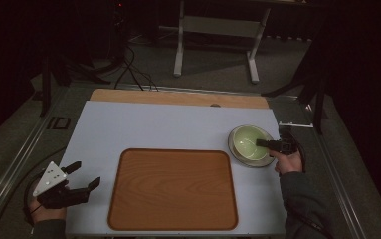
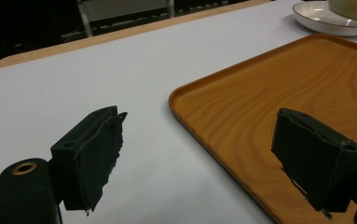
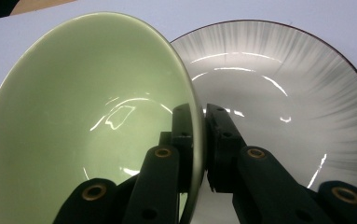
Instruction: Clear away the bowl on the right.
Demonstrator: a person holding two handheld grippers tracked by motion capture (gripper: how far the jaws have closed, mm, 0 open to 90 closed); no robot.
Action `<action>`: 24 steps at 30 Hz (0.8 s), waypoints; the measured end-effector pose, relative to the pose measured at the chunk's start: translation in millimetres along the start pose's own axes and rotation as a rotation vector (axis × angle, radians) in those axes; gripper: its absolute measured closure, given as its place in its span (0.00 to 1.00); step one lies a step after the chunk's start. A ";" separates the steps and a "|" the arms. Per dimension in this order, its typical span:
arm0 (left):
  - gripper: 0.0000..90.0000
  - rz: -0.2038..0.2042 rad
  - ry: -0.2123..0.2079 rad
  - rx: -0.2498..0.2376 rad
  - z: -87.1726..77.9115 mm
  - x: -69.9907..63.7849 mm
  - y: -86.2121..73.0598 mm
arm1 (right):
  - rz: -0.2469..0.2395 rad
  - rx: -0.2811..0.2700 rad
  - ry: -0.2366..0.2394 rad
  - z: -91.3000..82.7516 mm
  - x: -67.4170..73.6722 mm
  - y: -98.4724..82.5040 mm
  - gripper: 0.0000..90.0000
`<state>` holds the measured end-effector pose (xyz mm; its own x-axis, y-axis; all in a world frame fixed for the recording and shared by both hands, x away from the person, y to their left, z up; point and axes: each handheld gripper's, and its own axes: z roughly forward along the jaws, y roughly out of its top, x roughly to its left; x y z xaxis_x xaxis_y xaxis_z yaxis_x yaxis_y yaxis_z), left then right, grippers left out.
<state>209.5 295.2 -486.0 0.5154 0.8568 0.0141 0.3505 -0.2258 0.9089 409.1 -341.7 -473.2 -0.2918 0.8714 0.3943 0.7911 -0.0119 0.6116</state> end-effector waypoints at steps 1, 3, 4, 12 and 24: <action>0.18 0.000 0.000 -0.001 0.0 0.0 0.0 | -0.002 0.001 0.002 0.0 0.6 -0.2 0.92; 0.18 0.000 0.000 -0.001 -0.1 0.0 0.0 | -0.006 0.001 0.005 0.1 2.0 -0.7 0.92; 0.18 -0.001 0.000 -0.002 -0.1 0.0 0.0 | -0.006 0.001 0.007 0.2 2.7 -1.0 0.92; 0.18 -0.001 -0.001 -0.001 0.1 0.0 0.0 | -0.018 0.004 0.027 1.2 9.5 -2.9 0.92; 0.18 0.001 0.000 -0.002 0.1 -0.1 0.0 | -0.045 -0.008 0.067 0.9 25.9 -3.5 0.92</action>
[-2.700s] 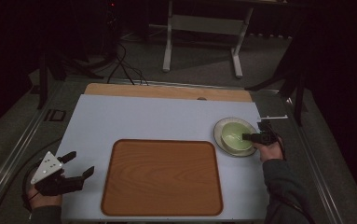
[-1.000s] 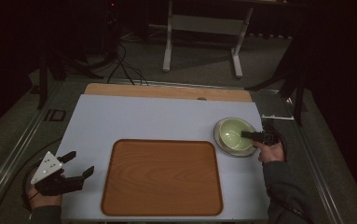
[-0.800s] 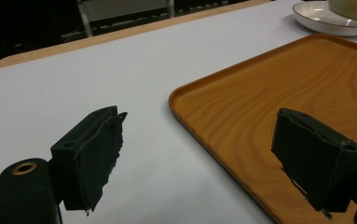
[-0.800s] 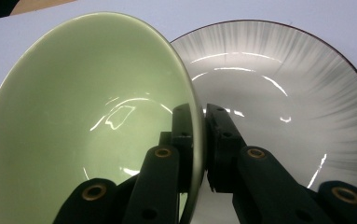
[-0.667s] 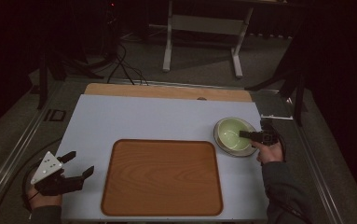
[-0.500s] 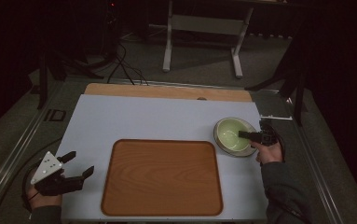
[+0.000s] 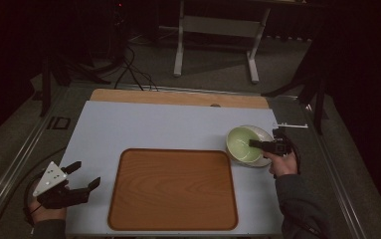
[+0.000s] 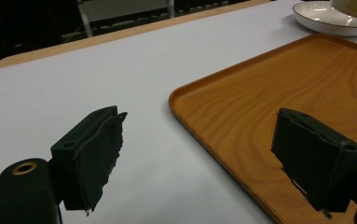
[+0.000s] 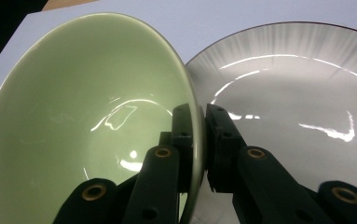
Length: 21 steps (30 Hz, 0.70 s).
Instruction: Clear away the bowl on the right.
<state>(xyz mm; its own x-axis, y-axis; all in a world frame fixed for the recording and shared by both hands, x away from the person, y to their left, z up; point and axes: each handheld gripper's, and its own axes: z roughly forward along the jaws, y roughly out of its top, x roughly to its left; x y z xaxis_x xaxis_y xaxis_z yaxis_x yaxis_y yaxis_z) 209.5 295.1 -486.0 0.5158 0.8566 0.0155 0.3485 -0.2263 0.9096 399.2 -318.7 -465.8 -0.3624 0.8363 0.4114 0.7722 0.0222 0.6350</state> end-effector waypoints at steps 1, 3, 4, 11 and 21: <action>0.18 -0.001 0.001 0.000 -0.1 0.0 0.0 | -0.001 0.000 0.003 0.3 1.3 0.1 0.92; 0.18 -0.003 0.001 -0.002 -0.3 0.2 -0.2 | -0.006 0.000 0.006 0.9 3.6 0.0 0.92; 0.18 -0.003 0.001 -0.002 -0.3 0.3 -0.2 | -0.007 0.001 0.009 1.2 4.8 -0.1 0.92; 0.18 -0.002 0.001 -0.001 0.1 0.1 -0.1 | -0.023 0.005 0.018 3.6 10.9 -1.7 0.92; 0.18 -0.001 0.002 -0.002 0.0 0.1 0.0 | -0.024 0.006 0.044 6.7 18.5 -5.6 0.92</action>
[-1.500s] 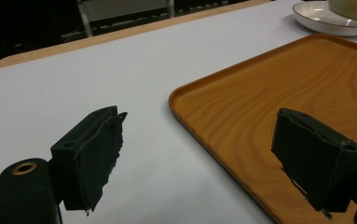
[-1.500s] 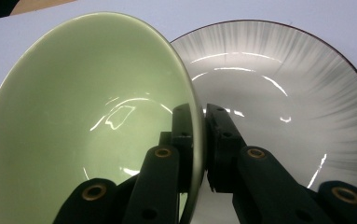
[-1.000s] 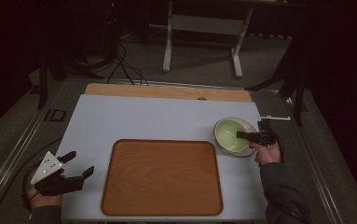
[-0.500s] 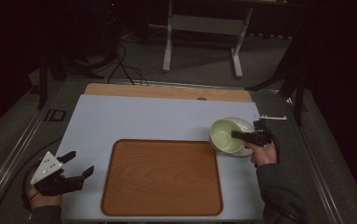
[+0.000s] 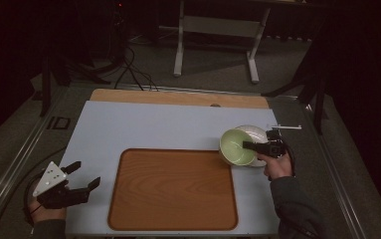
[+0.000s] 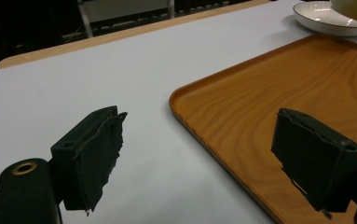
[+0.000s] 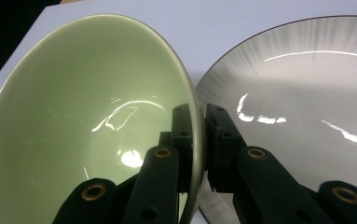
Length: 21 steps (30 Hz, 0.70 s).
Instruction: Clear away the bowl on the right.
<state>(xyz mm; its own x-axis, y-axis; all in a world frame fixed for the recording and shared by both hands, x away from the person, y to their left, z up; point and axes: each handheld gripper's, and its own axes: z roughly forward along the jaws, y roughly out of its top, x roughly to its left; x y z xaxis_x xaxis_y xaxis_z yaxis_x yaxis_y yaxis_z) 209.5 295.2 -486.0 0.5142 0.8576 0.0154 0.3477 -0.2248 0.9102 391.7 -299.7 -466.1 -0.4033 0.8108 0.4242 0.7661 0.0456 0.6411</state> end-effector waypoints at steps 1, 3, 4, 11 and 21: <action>0.18 0.000 0.000 0.000 0.0 0.0 0.0 | -0.002 0.000 0.001 0.0 1.1 -0.1 0.92; 0.18 0.000 -0.001 0.001 -0.1 0.1 0.0 | -0.008 -0.001 0.005 0.6 3.3 -0.2 0.92; 0.18 0.000 0.000 0.000 -0.2 0.1 -0.1 | -0.009 -0.001 0.005 0.9 4.4 -0.1 0.92; 0.18 0.000 -0.001 0.001 -0.2 0.4 -0.2 | -0.026 -0.005 0.019 1.6 12.9 -1.5 0.92; 0.18 -0.001 0.000 0.000 -0.3 0.4 -0.2 | -0.042 0.002 0.034 5.5 22.4 -3.9 0.92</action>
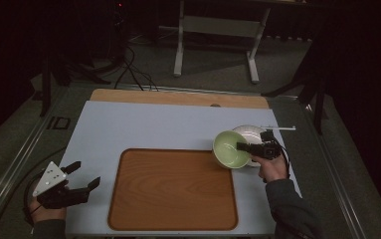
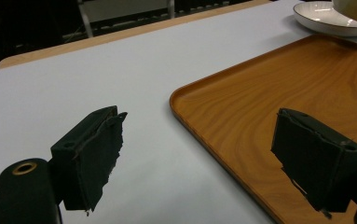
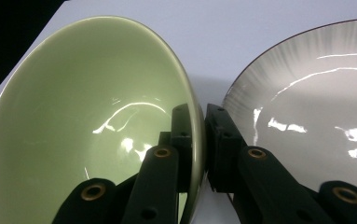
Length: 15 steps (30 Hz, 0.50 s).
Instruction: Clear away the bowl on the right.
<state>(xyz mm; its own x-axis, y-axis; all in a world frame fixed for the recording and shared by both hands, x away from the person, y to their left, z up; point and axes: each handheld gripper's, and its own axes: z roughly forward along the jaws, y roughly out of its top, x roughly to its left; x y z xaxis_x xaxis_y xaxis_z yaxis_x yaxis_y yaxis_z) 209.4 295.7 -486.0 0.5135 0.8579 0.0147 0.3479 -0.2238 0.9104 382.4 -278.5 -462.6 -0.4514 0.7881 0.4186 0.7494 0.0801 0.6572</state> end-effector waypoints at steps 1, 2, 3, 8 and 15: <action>0.18 0.000 0.000 0.000 -0.1 0.0 0.0 | 0.000 0.000 0.000 0.0 0.0 0.0 0.92; 0.18 0.000 0.000 -0.001 -0.1 0.0 0.1 | -0.004 0.002 0.003 1.0 2.5 -0.3 0.92; 0.18 0.000 0.000 -0.001 -0.1 0.0 0.1 | -0.005 0.005 0.005 1.2 3.8 -0.3 0.92; 0.18 0.000 0.000 -0.001 -0.2 0.0 0.1 | -0.014 0.005 0.013 3.7 9.2 -0.8 0.92; 0.18 0.000 0.001 -0.003 -0.5 0.1 0.1 | -0.031 0.016 0.026 9.3 18.0 -2.1 0.92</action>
<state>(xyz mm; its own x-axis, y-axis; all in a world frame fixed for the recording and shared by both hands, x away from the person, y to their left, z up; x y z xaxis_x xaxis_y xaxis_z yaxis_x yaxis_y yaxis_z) 209.1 296.1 -485.8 0.5124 0.8586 0.0153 0.3453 -0.2223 0.9118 377.2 -258.8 -462.3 -0.4863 0.7692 0.4145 0.7424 0.1136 0.6602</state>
